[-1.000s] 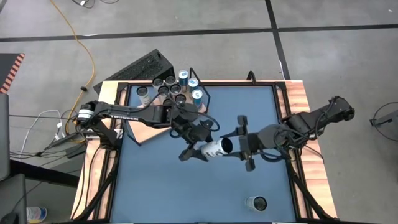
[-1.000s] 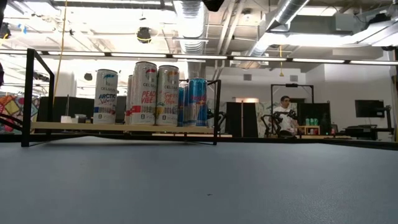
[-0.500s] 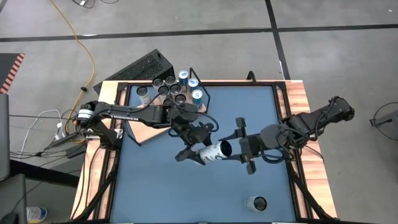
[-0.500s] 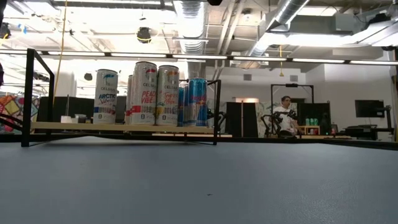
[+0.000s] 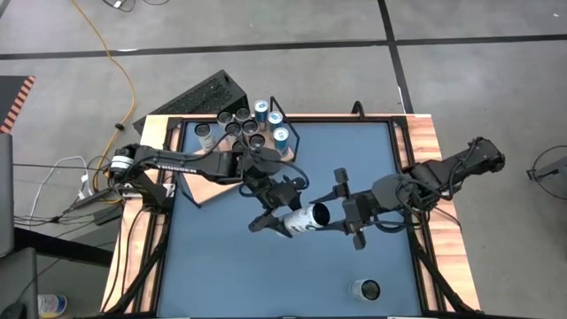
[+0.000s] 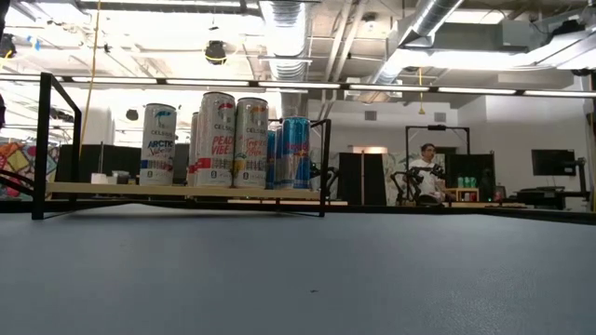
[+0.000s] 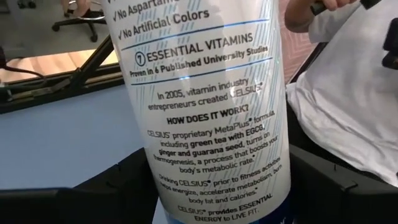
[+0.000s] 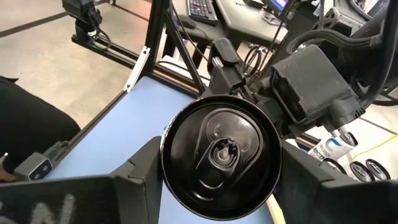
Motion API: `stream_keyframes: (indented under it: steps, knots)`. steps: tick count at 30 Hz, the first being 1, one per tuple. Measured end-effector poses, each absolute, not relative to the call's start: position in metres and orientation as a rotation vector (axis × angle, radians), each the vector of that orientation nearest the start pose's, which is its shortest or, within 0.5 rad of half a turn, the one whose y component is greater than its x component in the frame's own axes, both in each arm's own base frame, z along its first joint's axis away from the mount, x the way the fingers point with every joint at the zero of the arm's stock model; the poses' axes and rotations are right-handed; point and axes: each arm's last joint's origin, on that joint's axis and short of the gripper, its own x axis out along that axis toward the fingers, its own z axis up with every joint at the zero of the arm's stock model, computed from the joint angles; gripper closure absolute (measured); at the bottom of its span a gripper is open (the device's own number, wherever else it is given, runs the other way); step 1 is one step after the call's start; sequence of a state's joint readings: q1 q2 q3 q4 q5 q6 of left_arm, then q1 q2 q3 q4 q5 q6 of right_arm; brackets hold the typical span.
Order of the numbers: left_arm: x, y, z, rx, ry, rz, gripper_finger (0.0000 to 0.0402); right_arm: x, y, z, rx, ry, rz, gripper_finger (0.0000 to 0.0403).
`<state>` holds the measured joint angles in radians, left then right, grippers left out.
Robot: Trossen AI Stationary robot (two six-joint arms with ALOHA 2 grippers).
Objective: Place canned beverage on shelf
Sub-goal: Put the left white and blue soda can on the shelf aligned with the other white and blue soda can
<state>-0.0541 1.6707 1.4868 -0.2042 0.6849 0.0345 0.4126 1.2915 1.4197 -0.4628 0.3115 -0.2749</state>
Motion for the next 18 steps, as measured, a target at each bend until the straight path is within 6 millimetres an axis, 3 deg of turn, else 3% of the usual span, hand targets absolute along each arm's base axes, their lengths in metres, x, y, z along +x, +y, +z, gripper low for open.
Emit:
stream_keyframes:
  steps: [18]
  knots:
    - [0.382,-0.04,0.3451,-0.048,0.368,-0.613,0.0145,0.2527,0.0983,0.421,-0.334,0.273,0.072,0.0103]
